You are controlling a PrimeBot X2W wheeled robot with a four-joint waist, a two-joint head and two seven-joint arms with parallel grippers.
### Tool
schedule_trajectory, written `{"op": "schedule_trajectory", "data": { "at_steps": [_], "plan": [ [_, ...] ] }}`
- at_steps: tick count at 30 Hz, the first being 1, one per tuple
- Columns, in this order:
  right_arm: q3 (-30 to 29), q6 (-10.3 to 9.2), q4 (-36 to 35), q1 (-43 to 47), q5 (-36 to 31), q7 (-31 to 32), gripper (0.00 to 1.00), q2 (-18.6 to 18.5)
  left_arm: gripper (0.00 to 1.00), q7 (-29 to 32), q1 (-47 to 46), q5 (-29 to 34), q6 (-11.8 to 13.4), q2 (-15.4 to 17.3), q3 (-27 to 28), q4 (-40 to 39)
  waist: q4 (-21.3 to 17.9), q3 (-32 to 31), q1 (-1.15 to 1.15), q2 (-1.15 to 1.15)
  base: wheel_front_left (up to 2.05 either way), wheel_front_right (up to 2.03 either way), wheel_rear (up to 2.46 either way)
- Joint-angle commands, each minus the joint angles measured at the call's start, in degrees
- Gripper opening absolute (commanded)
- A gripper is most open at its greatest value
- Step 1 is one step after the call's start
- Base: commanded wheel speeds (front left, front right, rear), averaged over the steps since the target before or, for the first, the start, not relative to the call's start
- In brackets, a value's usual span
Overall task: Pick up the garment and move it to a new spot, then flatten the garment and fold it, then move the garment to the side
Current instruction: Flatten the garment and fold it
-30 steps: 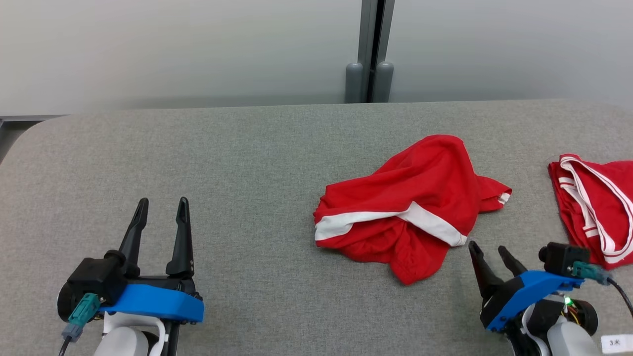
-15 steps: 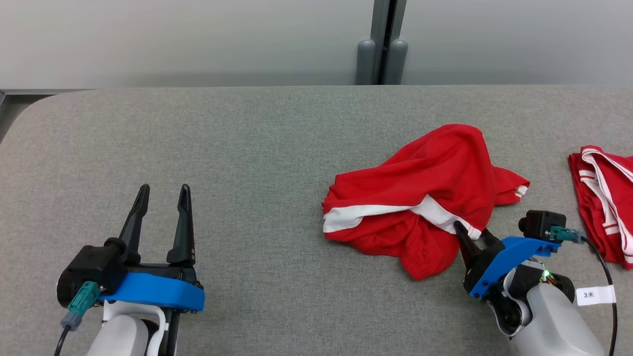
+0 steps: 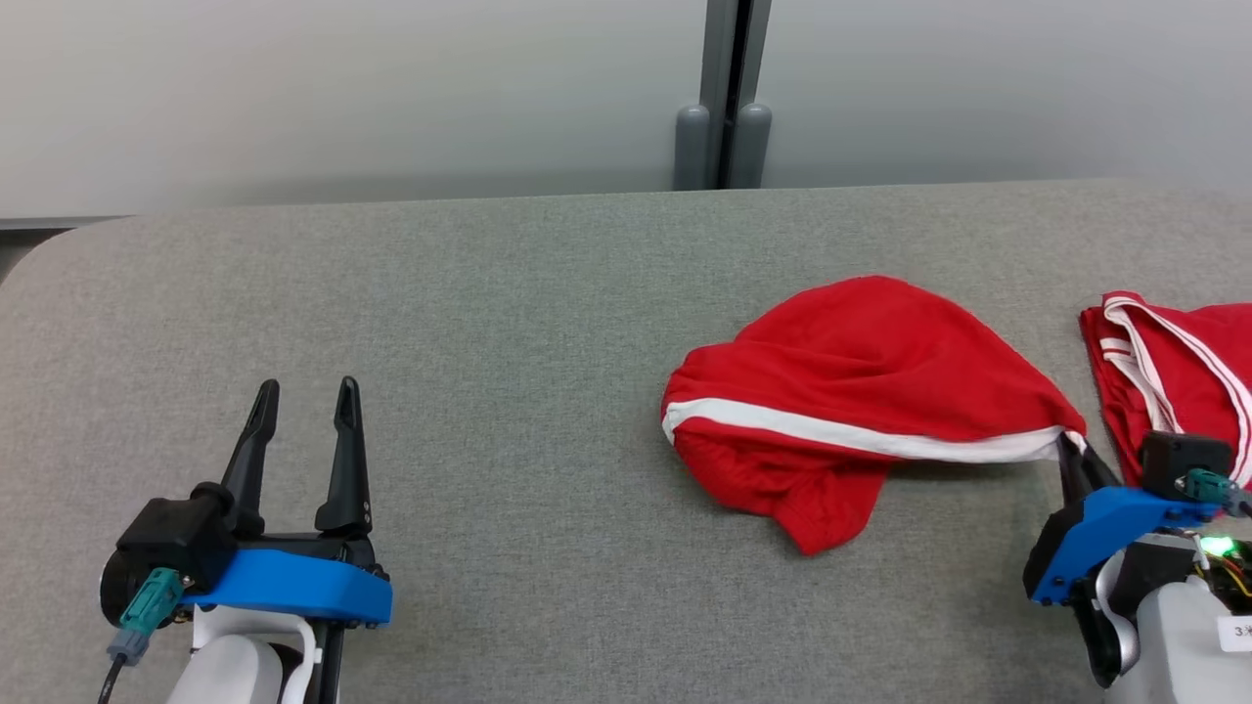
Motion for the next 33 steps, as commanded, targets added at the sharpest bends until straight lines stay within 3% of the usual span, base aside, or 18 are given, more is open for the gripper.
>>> {"op": "schedule_trajectory", "data": {
  "at_steps": [1, 3, 5, 21, 26, 33],
  "plan": [
    [-0.4, 0.01, -1.0, 0.7, -0.5, 0.2, 0.0, 0.2, 1.0, -0.2, 0.4, -0.1, 0.2, 0.1, 0.1, -0.1, -0.5, -0.4, 0.0, 0.0, 0.0, 0.0, 0.0],
    [-1.2, 0.01, -3.7, 2.3, -3.0, 1.0, 0.01, 0.5, 1.0, -0.2, 0.6, -0.1, 0.3, 0.0, 0.1, -0.2, -1.0, -0.6, 0.0, 0.0, 0.0, 0.0, 0.0],
    [-1.2, 0.01, -6.3, 3.3, -3.4, 0.6, 1.0, 0.9, 1.0, -0.3, 0.7, -0.1, 0.3, 0.0, 0.1, -0.2, -1.3, -0.9, 0.0, 0.0, 0.0, 0.0, 0.0],
    [8.1, 0.01, -23.7, 14.7, 1.2, -9.0, 1.0, 1.5, 1.0, -0.3, 2.2, 0.2, -0.1, -0.6, 0.1, 0.5, -1.4, -2.7, 0.0, 0.0, 0.0, 0.0, 0.0],
    [9.3, 0.01, -26.6, 17.1, 2.3, -8.0, 1.0, 1.5, 1.0, -0.3, 3.4, 0.6, -0.2, -1.4, 0.6, 0.2, -2.2, -2.7, 0.0, 0.0, 0.0, 0.0, 0.0],
    [10.0, 0.01, -28.5, 17.7, 2.8, -6.5, 1.0, 1.5, 1.0, 0.4, 1.8, 1.1, -2.5, -2.9, -2.8, 2.9, -3.8, -2.2, 0.0, 0.0, 0.0, 0.0, 0.0]
  ]
}}
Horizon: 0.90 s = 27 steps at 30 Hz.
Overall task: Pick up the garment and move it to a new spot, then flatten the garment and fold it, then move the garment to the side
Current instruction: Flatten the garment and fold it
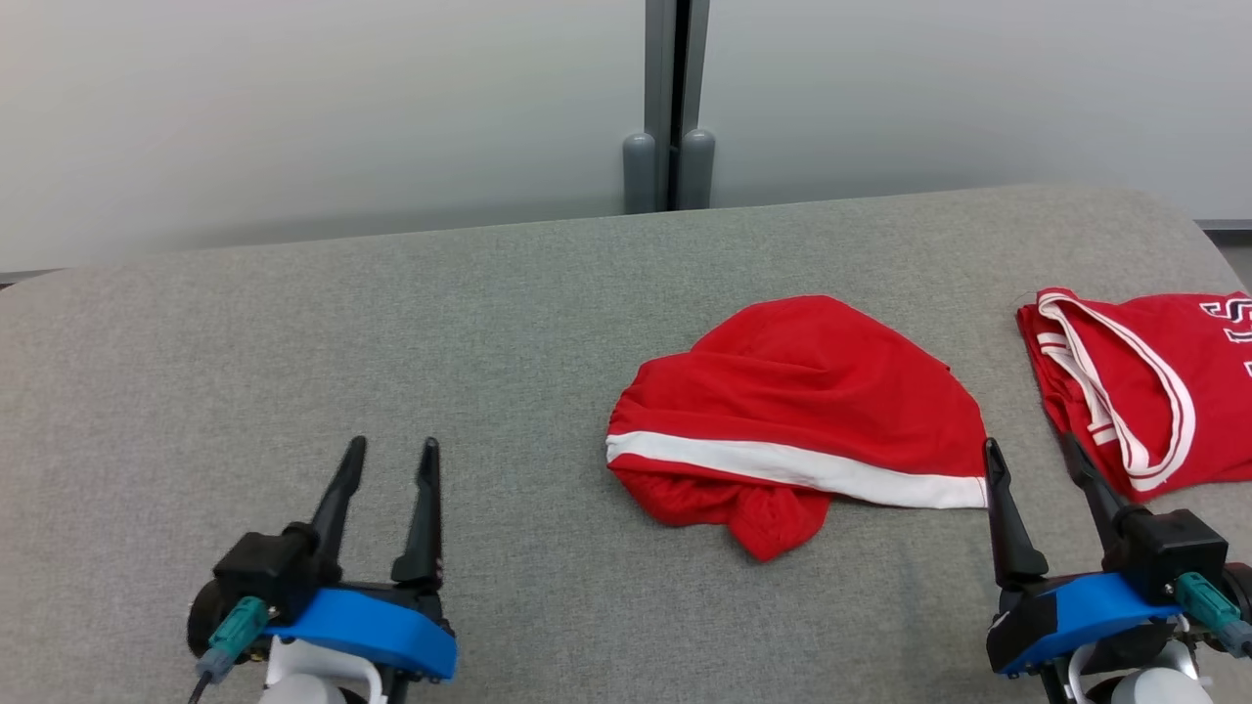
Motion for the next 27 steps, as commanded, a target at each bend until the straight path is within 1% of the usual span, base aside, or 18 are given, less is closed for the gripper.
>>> {"op": "schedule_trajectory", "data": {
  "at_steps": [1, 6, 13, 19, 27],
  "plan": [
    [0.1, 0.01, -0.3, 0.5, 0.2, 0.2, 1.0, 0.0, 1.0, 0.6, -1.1, -0.1, -0.6, -0.4, -0.8, 0.8, -0.3, 0.1, 0.0, 0.0, 0.0, 0.0, 0.0],
    [1.5, 0.01, 0.0, 0.1, 0.9, 0.6, 1.0, 0.0, 1.0, 3.9, -3.3, -1.8, -2.8, -2.6, -6.0, 6.1, -2.3, 0.7, 0.0, 0.0, 0.0, 0.0, 0.0],
    [3.6, 0.01, 1.0, -0.9, 2.0, 0.3, 1.0, 0.0, 1.0, 7.4, -7.3, -7.9, -3.6, -5.3, -10.2, 14.2, -5.3, 2.0, 0.0, 0.0, 0.0, 0.0, 0.0],
    [5.2, 0.01, 2.1, -1.9, 2.7, -0.4, 1.0, 0.0, 1.0, 10.8, -10.1, -16.8, -3.8, -6.8, -10.7, 18.9, -7.9, 2.7, 0.0, 0.0, 0.0, 0.0, 0.0],
    [6.7, 0.01, 3.4, -2.8, 3.2, -1.1, 1.0, 0.0, 1.0, 10.6, -12.7, -21.7, -3.8, -6.5, -11.7, 22.5, -10.7, 3.5, 0.0, 0.0, 0.0, 0.0, 0.0]
  ]
}}
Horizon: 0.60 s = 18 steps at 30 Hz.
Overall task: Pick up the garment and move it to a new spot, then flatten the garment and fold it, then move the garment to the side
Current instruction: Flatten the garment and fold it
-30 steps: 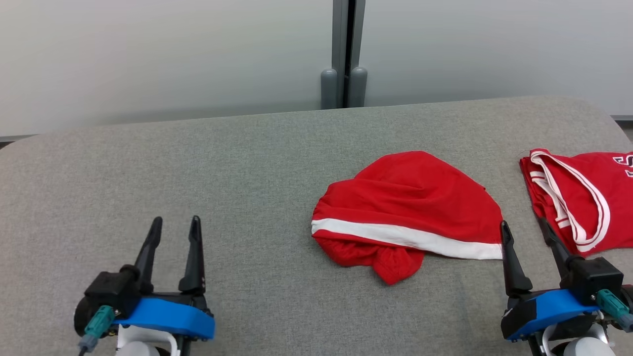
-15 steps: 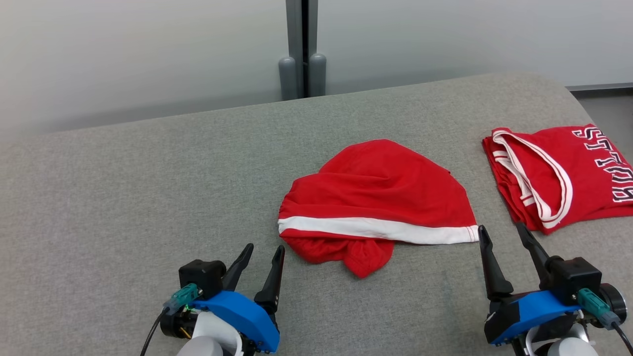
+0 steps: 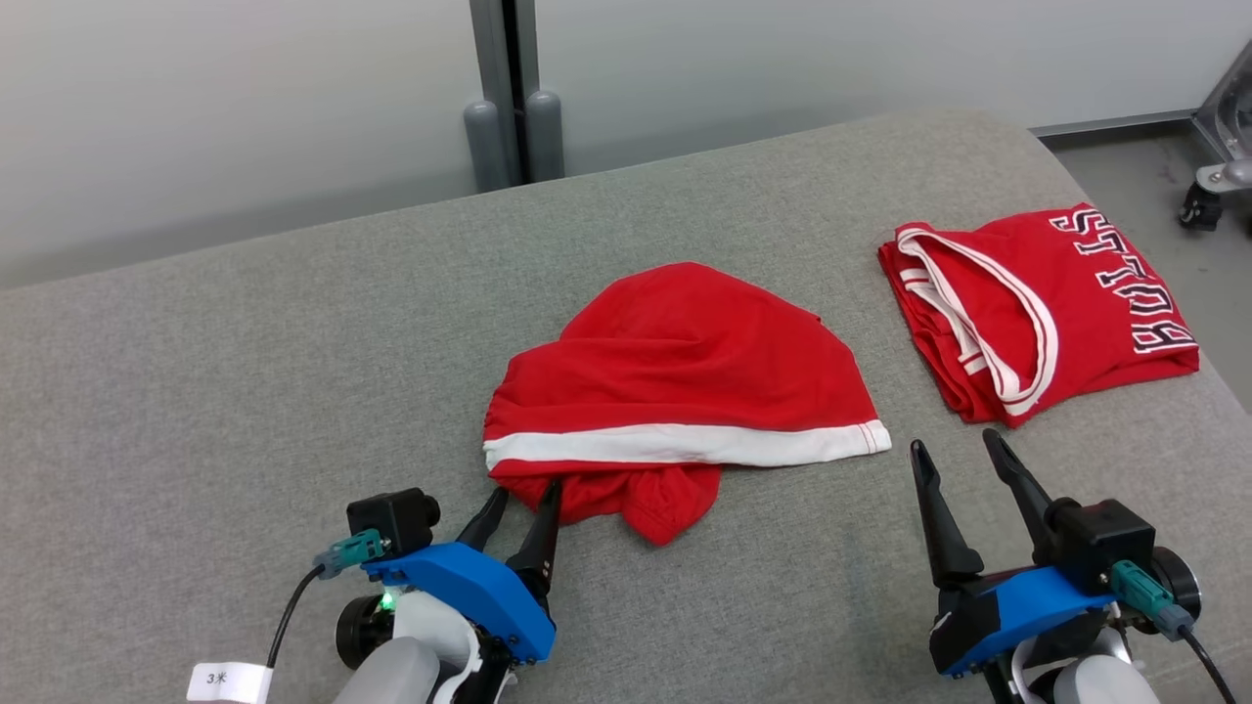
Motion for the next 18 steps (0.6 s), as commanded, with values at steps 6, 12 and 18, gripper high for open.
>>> {"op": "schedule_trajectory", "data": {
  "at_steps": [6, 12, 18],
  "plan": [
    [0.3, 0.01, 0.6, -0.9, 0.5, -1.0, 1.0, 0.0, 0.48, -1.1, -3.6, 0.2, 0.0, 0.9, -0.1, 4.0, -1.0, 0.6, 0.0, 0.0, 0.0, 0.0, 0.0],
    [0.1, 0.01, 1.4, -1.4, 0.7, -1.2, 1.0, 0.0, 0.0, -6.6, -6.4, 6.2, 1.8, 2.3, -3.0, 6.6, -0.2, 0.9, 0.0, 0.0, 0.0, 0.0, 0.0],
    [-0.9, 0.01, 1.5, -1.2, 0.1, -1.2, 1.0, 0.0, 0.0, -11.1, -8.4, 15.3, 6.1, 4.8, -5.2, 4.6, 2.0, 0.6, 0.0, 0.0, 0.0, 0.0, 0.0]
  ]
}}
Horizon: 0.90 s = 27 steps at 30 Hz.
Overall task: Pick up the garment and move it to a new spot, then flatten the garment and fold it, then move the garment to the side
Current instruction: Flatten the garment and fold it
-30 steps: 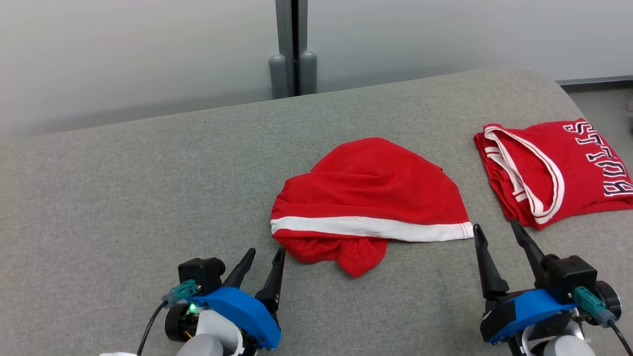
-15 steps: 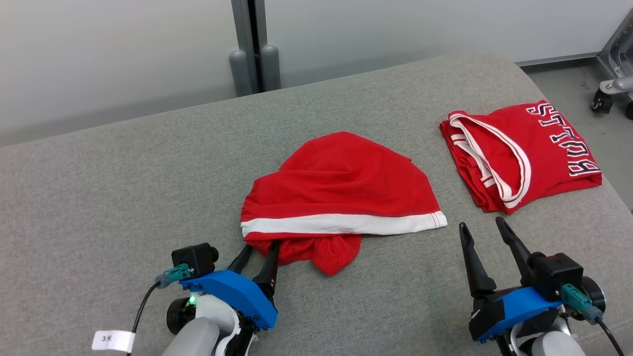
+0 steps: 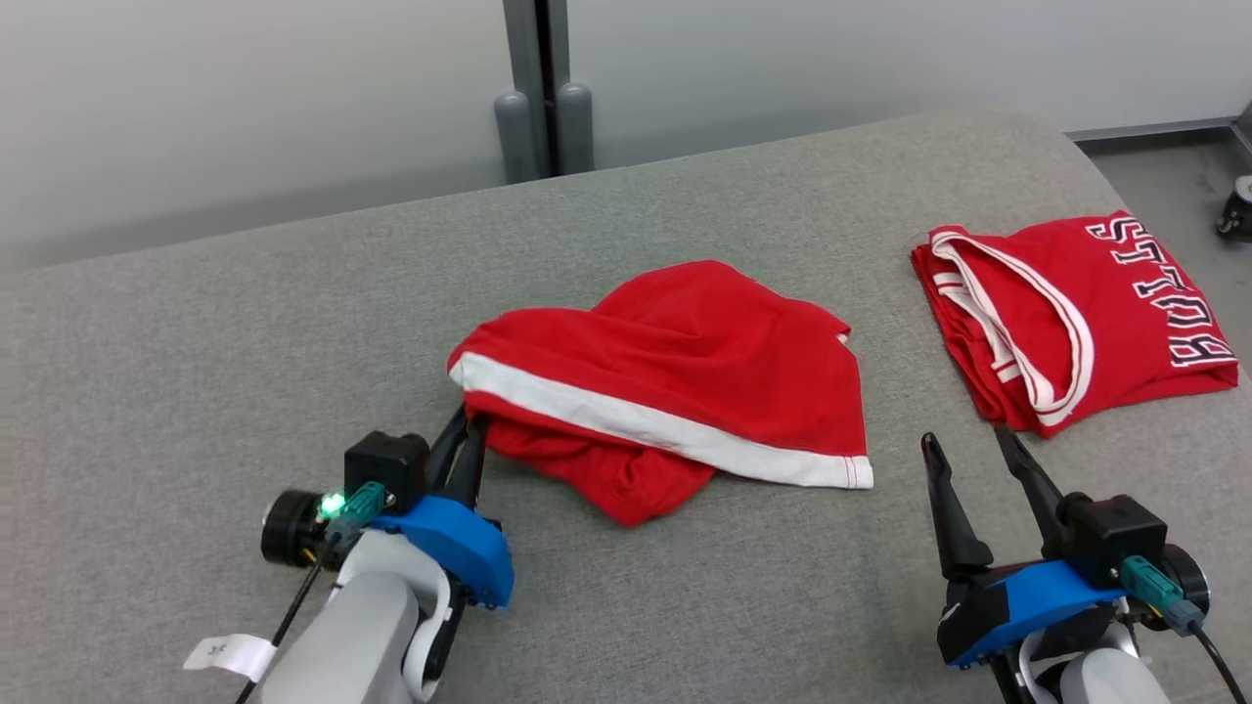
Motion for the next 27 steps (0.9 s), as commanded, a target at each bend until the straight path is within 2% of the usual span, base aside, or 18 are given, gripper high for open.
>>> {"op": "schedule_trajectory", "data": {
  "at_steps": [1, 5, 8, 11, 18, 19, 20, 21, 22, 24, 27],
  "plan": [
    [0.0, 0.01, 0.1, -0.3, -0.2, -0.2, 1.0, 0.0, 0.0, -0.3, -0.9, 1.2, 0.5, 0.4, -0.1, -1.0, 0.5, 0.2, 0.0, 0.0, 0.0, 0.0, 0.0],
    [-0.4, 0.01, 0.0, -0.4, 0.1, -0.4, 1.0, 0.0, 0.0, -0.4, 1.4, 14.1, 3.7, 4.9, -2.5, -12.3, 2.7, 0.0, 0.0, 0.0, 0.0, 0.0, 0.0],
    [-0.2, 0.01, 0.1, -0.2, 0.5, -0.2, 1.0, 0.0, 0.0, -0.3, 4.7, 19.9, 3.2, 7.4, -5.9, -15.6, 4.1, -0.3, 0.0, 0.0, 0.0, 0.0, 0.0],
    [-0.5, 0.01, -0.1, 0.1, 0.6, 0.0, 1.0, 0.0, 0.0, -0.3, 8.0, 21.7, 2.7, 8.4, -7.6, -15.2, 5.5, -0.6, 0.0, 0.0, 0.0, 0.0, 0.0],
    [-1.4, 0.01, -0.4, 0.5, 0.1, 0.4, 1.0, 0.0, 0.0, -0.4, 12.5, 23.4, 3.0, 8.4, -9.3, -14.1, 8.5, -1.0, 0.0, 0.0, 0.0, 0.0, 0.0],
    [-1.5, 0.01, -0.5, 0.4, 0.1, 0.4, 1.0, 0.0, 0.09, -0.4, 12.9, 23.7, 3.0, 8.4, -9.6, -13.8, 8.8, -1.0, 0.0, 0.0, 0.0, 0.0, 0.0],
    [-1.7, 0.01, -0.5, 0.5, 0.0, 0.5, 1.0, 0.0, 0.23, -0.4, 13.2, 23.8, 2.9, 8.3, -10.0, -13.3, 9.2, -1.1, 0.0, 0.0, 0.0, 0.0, 0.0],
    [-1.6, 0.01, -0.6, 0.4, 0.0, 0.6, 1.0, 0.0, 0.46, -0.4, 13.4, 23.9, 2.5, 8.2, -10.2, -12.9, 9.5, -1.2, 0.0, 0.0, 0.0, 0.0, 0.0],
    [-1.6, 0.01, -0.6, 0.5, 0.0, 0.7, 1.0, 0.0, 1.0, -0.4, 13.5, 23.5, 2.1, 8.0, -10.2, -12.4, 9.8, -1.3, 0.0, 0.0, 0.0, 0.0, 0.0],
    [-1.6, 0.01, -0.7, 0.6, -0.1, 0.9, 1.0, 0.0, 1.0, -0.4, 13.7, 22.7, 0.8, 7.7, -10.2, -11.5, 10.2, -1.5, 0.0, 0.0, 0.0, 0.0, 0.0],
    [-1.9, 0.01, -0.9, 0.8, 0.0, 1.0, 1.0, 0.0, 1.0, -0.4, 14.2, 20.4, -2.3, 7.3, -10.0, -11.1, 10.6, -1.7, 0.0, 0.0, 0.0, 0.0, 0.0]
  ]
}}
